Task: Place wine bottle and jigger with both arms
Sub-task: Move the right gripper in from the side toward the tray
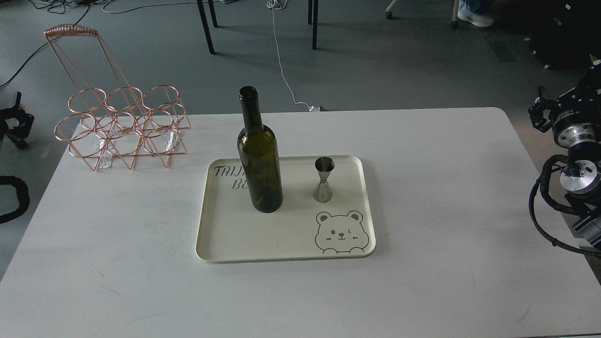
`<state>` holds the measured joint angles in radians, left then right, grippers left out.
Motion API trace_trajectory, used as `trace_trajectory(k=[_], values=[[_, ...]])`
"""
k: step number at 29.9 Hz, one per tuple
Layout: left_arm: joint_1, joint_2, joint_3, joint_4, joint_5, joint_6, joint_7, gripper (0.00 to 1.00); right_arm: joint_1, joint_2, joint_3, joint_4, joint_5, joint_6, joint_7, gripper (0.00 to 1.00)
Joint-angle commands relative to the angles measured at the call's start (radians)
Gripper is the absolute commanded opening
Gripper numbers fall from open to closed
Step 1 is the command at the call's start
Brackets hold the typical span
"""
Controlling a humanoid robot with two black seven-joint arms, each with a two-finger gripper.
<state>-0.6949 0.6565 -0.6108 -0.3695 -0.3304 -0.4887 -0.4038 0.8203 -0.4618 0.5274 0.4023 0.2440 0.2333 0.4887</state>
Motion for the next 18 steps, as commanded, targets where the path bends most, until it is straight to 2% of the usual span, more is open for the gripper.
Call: trace_trajectory(k=[1, 11, 14, 18], values=[[-0.002, -0.003, 0.000, 0.000, 0.001, 0.000, -0.004, 0.99, -0.001, -0.001, -0.006, 0.003, 0.000, 0.003, 0.000, 0.99], [-0.008, -0.003, 0.002, -0.006, 0.001, 0.000, 0.003, 0.99, -0.003, -0.017, -0.027, 0.070, -0.014, 0.018, 0.000, 0.99], [-0.017, -0.005, 0.002, -0.008, 0.002, 0.000, 0.008, 0.99, 0.003, -0.078, -0.055, 0.168, -0.029, 0.017, 0.000, 0.99], [-0.021, -0.009, -0.001, -0.009, 0.001, 0.000, 0.008, 0.99, 0.010, -0.214, -0.089, 0.378, -0.144, -0.009, 0.000, 0.99]])
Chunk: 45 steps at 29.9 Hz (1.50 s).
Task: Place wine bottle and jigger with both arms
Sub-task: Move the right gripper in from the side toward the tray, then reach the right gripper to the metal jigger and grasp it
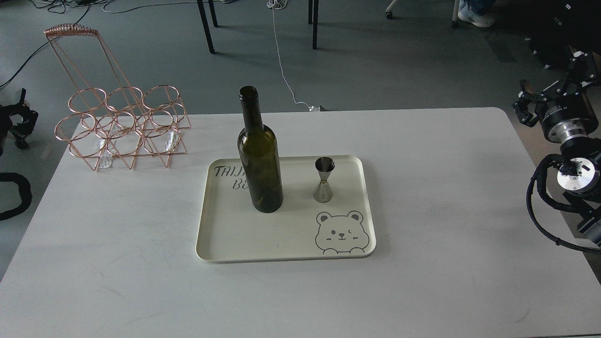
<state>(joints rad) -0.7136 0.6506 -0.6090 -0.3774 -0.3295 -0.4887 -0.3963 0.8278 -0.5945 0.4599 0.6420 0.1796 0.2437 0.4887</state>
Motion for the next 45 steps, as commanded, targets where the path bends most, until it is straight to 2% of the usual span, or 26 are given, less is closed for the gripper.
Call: trace_trajectory(k=[1, 5, 9, 13, 18, 23, 31, 34, 40, 45], values=[[-0.003, -0.005, -0.005, -0.002, 0.000, 0.000, -0.001, 0.99, 0.002, -0.114, -0.030, 0.206, -0.144, -0.043, 0.000, 0.99], [-0.003, -0.026, -0.009, -0.003, 0.000, 0.000, -0.003, 0.99, -0.015, -0.247, -0.055, 0.443, -0.447, -0.177, 0.000, 0.99], [0.000, -0.034, -0.015, -0.002, -0.006, 0.000, -0.007, 0.99, -0.076, -0.315, -0.076, 0.628, -0.765, -0.318, 0.000, 0.99], [0.002, -0.042, -0.015, -0.002, -0.009, 0.000, -0.010, 0.99, -0.125, -0.324, -0.084, 0.705, -1.105, -0.438, 0.000, 0.99], [0.003, -0.042, -0.017, -0.002, -0.011, 0.000, -0.009, 0.99, -0.161, -0.312, -0.131, 0.716, -1.533, -0.543, 0.000, 0.99], [0.003, -0.046, -0.015, -0.002, -0.011, 0.000, -0.007, 0.99, -0.156, -0.249, -0.240, 0.631, -1.801, -0.639, 0.000, 0.99], [0.011, -0.054, -0.015, 0.000, -0.011, 0.000, -0.012, 0.99, -0.119, -0.050, -0.332, 0.481, -1.882, -0.653, 0.000, 0.97], [0.013, -0.055, -0.015, 0.002, -0.011, 0.000, -0.013, 0.99, -0.096, 0.037, -0.372, 0.418, -1.892, -0.704, 0.000, 0.96], [0.014, -0.049, -0.015, 0.003, -0.013, 0.000, -0.013, 0.99, -0.020, 0.246, -0.481, 0.171, -1.895, -0.732, 0.000, 0.88], [0.013, -0.048, -0.015, 0.003, -0.013, 0.000, -0.013, 0.99, 0.017, 0.352, -0.526, 0.065, -1.893, -0.732, 0.000, 0.77]])
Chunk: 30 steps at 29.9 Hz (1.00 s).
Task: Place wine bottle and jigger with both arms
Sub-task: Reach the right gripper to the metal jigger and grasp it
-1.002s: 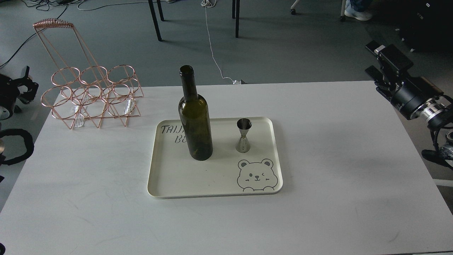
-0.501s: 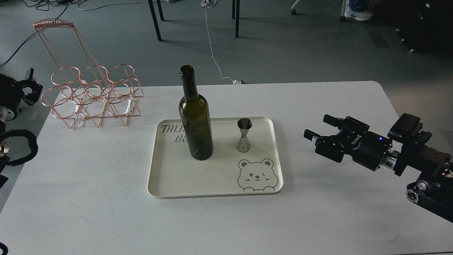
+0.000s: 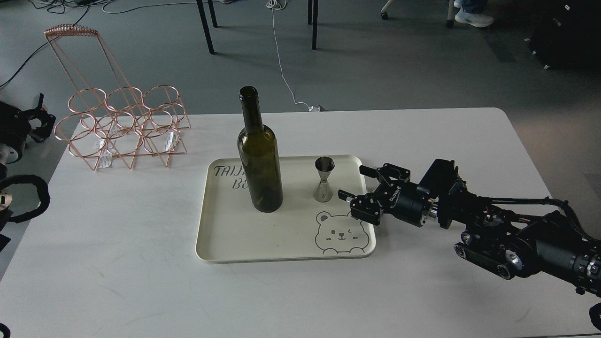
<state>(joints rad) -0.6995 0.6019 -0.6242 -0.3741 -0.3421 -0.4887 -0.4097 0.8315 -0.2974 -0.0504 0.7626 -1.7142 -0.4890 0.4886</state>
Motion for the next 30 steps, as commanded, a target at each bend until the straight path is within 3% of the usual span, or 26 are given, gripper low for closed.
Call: trace_trajectory(k=[1, 15, 30], values=[[-0.002, 0.001, 0.000, 0.000, 0.000, 0.000, 0.000, 0.99, 0.014, 0.070, -0.016, -0.071, 0.001, 0.000, 0.000, 0.74], [0.000, -0.001, 0.000, 0.003, 0.000, 0.000, 0.000, 0.99, 0.029, 0.193, -0.016, -0.178, 0.004, 0.000, 0.000, 0.63], [0.000, 0.006, 0.000, 0.004, 0.000, 0.000, -0.001, 0.99, 0.040, 0.227, -0.017, -0.246, 0.005, 0.000, 0.000, 0.21]])
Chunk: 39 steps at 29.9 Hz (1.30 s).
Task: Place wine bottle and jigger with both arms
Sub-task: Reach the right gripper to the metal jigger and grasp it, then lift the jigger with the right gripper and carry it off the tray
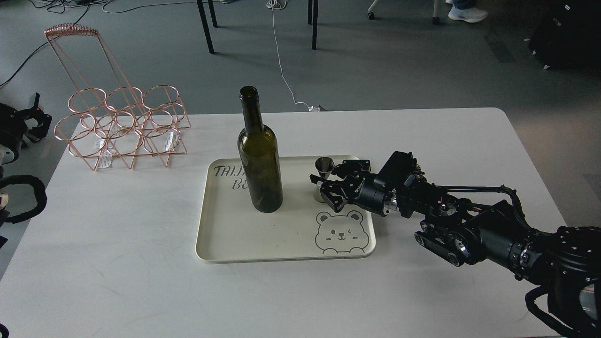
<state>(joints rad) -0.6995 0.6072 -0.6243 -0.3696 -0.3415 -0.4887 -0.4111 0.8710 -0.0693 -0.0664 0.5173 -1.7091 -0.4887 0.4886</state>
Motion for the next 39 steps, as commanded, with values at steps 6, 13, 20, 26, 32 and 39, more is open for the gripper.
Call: trace_trajectory(k=[6, 13, 20, 26, 32, 39], values=[[0.000, 0.000, 0.000, 0.000, 0.001, 0.000, -0.003, 0.99, -0.009, -0.001, -0.010, 0.004, 0.002, 0.000, 0.000, 0.05], [0.002, 0.002, 0.000, 0.000, 0.001, 0.000, -0.020, 0.99, 0.005, -0.003, -0.012, 0.012, 0.006, 0.000, 0.000, 0.01], [0.000, 0.006, 0.000, 0.000, 0.001, 0.000, -0.020, 0.99, 0.060, -0.070, 0.025, 0.027, 0.017, 0.000, 0.000, 0.01], [0.000, 0.022, 0.000, 0.000, 0.001, 0.000, -0.021, 0.99, 0.056, -0.219, 0.097, 0.142, 0.072, 0.000, 0.000, 0.01], [0.000, 0.025, 0.000, 0.000, 0.001, 0.000, -0.021, 0.99, 0.025, -0.338, 0.108, 0.213, 0.106, 0.000, 0.000, 0.01], [0.000, 0.028, 0.002, -0.002, 0.001, 0.000, -0.021, 0.99, -0.036, -0.457, 0.128, 0.224, 0.224, 0.000, 0.000, 0.01]])
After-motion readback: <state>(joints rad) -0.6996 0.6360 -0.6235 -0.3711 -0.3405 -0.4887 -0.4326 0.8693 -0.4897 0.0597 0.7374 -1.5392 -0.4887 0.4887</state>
